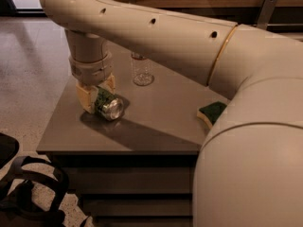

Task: Place green can upright

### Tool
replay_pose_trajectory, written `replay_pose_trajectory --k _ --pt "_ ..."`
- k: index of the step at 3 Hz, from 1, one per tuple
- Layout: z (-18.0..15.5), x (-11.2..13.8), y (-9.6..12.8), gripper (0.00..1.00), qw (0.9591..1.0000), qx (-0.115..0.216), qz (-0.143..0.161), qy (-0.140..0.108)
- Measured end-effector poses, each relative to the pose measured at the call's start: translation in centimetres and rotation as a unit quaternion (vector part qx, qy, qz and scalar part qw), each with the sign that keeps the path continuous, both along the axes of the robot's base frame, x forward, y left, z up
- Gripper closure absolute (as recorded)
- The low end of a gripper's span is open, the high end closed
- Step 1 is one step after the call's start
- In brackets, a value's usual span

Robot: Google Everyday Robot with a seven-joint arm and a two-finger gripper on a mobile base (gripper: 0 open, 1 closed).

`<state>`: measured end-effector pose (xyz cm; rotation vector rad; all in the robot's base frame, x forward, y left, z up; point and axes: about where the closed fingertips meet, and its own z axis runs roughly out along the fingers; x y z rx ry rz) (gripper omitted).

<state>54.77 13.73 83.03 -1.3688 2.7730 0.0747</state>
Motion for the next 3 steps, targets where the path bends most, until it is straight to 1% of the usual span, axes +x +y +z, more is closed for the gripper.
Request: replay_pose_trajectory --k 1,2,3 --pt "0.9 0.2 -0.3 1.0 0.9998 0.013 0.012 -0.011" --pt "2.9 0.4 -1.6 1.0 0.9986 0.032 0.021 -0.036" --pt "4.9 0.7 -3.4 1.0 0.9948 0.076 0.027 -0.062"
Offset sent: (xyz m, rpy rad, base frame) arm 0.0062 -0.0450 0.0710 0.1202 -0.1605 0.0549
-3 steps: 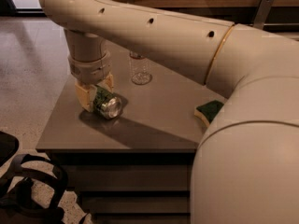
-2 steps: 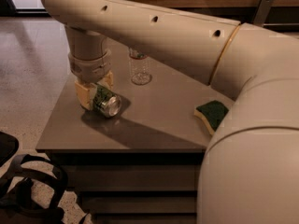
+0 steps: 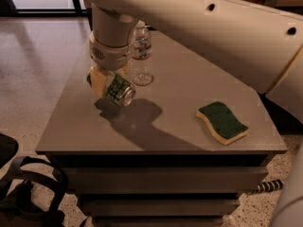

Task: Place green can upright

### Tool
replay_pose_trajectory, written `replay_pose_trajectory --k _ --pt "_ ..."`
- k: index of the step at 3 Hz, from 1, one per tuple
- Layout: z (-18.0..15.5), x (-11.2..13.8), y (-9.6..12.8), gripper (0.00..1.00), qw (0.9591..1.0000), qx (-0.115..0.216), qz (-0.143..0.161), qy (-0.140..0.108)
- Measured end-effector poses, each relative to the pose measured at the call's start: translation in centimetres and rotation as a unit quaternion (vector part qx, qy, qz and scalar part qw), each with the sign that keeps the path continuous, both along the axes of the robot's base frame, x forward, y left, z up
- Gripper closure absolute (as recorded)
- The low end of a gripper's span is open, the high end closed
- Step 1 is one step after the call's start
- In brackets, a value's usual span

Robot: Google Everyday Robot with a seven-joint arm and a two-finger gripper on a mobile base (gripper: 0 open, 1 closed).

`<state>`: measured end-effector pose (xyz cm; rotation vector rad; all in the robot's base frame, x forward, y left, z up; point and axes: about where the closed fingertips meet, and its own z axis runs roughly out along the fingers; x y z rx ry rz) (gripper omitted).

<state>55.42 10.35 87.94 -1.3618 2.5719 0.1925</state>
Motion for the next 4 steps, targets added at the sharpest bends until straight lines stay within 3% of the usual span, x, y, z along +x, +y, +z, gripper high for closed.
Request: replay_pose_trajectory --k 1,2,3,4 --pt "1.2 1.0 -1.7 1.0 0.995 0.095 0.012 -0.029" --pt "2.0 1.9 -1.8 1.0 0.9842 0.166 0.025 -0.056" --pt "2.3 2.0 -1.5 1.0 0.9681 0.232 0.044 -0.084" --pt "3.1 1.7 -0.7 1.0 0.9493 0.279 0.065 -0.13"
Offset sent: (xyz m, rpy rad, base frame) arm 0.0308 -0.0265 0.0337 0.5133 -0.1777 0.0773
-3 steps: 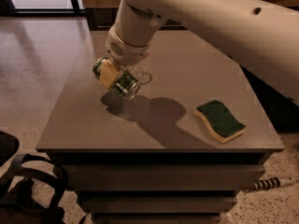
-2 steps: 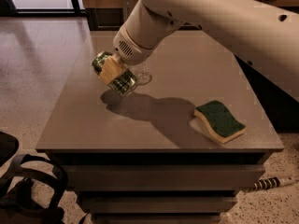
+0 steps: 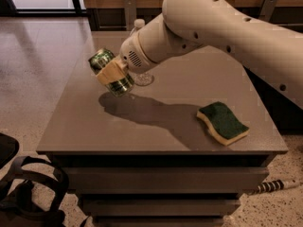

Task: Place green can upright

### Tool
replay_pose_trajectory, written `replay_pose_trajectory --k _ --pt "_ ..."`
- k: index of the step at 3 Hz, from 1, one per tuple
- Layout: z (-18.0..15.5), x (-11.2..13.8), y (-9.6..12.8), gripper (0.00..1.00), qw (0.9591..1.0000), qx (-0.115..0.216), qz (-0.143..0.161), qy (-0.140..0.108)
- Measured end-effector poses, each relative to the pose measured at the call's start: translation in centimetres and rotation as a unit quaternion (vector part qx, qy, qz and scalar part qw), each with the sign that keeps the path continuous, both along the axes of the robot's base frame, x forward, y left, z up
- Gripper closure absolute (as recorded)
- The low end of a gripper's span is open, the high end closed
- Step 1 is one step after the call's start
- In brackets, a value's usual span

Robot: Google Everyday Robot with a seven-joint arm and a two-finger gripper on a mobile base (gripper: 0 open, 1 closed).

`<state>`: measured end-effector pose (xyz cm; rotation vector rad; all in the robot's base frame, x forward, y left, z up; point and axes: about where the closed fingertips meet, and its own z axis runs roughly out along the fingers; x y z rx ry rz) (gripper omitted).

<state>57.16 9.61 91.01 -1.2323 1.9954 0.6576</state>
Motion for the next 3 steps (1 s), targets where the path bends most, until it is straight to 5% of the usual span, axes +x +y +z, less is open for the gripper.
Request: replay_pose_trajectory --k 1,2,3 --pt "0.5 -0.5 1.5 1.0 0.9968 0.043 0.014 -0.065" --pt "0.4 -0.6 3.2 1.0 0.9932 0.067 0.032 -0.09" --pt "0.0 -0.6 5.4 1.0 0.9911 0.081 0.057 -0.089"
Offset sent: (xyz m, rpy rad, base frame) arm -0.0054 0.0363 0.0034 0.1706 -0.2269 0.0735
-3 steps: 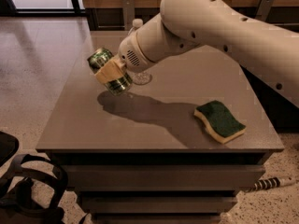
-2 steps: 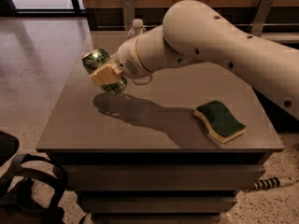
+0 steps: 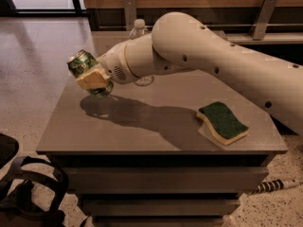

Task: Place green can upright

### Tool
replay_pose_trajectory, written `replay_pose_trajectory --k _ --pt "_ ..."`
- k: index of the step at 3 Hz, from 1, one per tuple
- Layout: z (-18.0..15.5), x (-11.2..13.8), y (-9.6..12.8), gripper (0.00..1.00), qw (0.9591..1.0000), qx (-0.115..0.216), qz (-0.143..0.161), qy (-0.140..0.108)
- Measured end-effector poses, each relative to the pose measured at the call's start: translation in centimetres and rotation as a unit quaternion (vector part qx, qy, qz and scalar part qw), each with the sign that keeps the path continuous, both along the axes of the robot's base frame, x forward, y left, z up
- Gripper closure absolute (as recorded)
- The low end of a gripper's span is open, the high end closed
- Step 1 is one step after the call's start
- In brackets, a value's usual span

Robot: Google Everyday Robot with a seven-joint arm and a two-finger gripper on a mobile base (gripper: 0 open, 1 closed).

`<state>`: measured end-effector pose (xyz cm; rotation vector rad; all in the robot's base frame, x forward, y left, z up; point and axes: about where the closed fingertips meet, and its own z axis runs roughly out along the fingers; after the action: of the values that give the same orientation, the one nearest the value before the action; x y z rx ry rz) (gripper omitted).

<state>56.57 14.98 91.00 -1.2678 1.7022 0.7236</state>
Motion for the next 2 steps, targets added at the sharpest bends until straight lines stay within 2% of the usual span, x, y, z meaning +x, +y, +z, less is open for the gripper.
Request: replay_pose_trajectory --k 1,2 --pt "-0.5 -0.1 1.8 1.0 0.9997 0.021 0.012 0.002" --pt "-1.5 0.1 3.0 1.0 0.9984 0.056 0.007 0.004"
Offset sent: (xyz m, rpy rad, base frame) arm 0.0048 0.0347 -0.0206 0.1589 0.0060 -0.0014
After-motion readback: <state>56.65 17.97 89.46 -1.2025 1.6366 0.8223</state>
